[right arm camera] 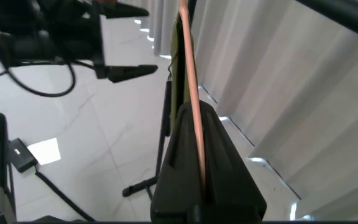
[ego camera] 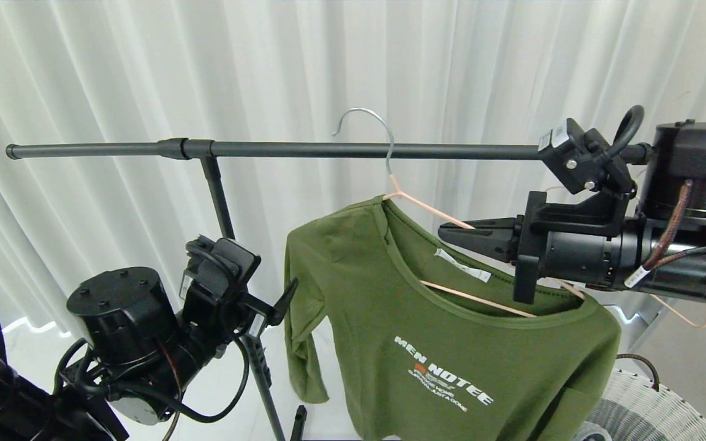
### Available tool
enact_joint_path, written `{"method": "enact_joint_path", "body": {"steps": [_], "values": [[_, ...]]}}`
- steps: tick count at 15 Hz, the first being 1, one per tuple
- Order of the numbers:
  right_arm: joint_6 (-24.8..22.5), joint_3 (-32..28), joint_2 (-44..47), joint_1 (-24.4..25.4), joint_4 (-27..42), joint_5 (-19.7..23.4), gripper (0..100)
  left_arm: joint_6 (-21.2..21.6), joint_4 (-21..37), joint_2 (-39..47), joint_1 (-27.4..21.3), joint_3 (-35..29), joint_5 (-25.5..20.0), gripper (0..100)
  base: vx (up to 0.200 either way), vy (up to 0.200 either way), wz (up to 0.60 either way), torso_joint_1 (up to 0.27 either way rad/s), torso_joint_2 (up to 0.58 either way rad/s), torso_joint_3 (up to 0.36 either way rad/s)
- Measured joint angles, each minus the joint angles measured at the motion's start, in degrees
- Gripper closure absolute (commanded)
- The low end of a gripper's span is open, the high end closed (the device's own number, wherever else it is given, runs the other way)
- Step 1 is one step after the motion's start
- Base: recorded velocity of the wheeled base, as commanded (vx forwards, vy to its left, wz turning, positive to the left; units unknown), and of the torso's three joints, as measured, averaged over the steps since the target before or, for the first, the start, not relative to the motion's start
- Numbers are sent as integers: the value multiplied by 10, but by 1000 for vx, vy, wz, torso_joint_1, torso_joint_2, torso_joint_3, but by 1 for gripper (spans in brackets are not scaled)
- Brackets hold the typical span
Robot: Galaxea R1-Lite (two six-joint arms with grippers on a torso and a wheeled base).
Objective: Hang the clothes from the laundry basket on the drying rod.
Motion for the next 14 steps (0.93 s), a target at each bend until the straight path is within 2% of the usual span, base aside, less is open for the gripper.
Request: {"method": "enact_joint_path", "body": {"steps": [2, 3, 7, 8, 14], "values": [[0, 22, -19, 0, -12, 25, 100, 0, -7, 15, 42, 4, -73, 0, 0, 0, 0, 0, 0, 0], [0, 31, -28, 0, -13, 36, 100, -1, -15, 25, 61, 6, -93, 0, 0, 0, 0, 0, 0, 0], [0, 47, -50, 0, -14, 52, 100, -1, -85, 60, 95, 17, -104, 0, 0, 0, 0, 0, 0, 0], [0, 48, -53, 1, -14, 52, 100, 0, -94, 68, 97, 18, -110, 100, 0, 0, 0, 0, 0, 0], [0, 48, -60, -4, -15, 51, 100, 4, -95, 74, 96, 36, -114, 100, 0, 0, 0, 0, 0, 0]]}}
